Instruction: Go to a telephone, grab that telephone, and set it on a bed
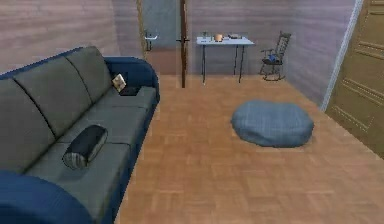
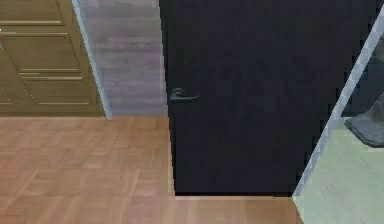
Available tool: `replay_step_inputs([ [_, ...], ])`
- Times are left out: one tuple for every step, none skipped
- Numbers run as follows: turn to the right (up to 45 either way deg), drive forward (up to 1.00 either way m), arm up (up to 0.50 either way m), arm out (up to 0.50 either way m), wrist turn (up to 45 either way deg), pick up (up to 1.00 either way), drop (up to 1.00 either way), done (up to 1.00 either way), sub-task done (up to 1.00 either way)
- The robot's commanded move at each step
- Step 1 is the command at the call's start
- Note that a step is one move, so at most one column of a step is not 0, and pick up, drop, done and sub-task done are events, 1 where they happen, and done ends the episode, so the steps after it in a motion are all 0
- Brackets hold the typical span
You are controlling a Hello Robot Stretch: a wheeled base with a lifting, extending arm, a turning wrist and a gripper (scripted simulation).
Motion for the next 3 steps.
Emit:
replay_step_inputs([
  [0.0,0.45,0.0,0.0,0.0,0.0,0.0,0.0,0.0],
  [0.0,1.0,0.0,0.0,0.0,0.0,0.0,0.0,0.0],
  [0.0,1.0,0.0,0.0,0.0,0.0,0.0,0.0,0.0],
])
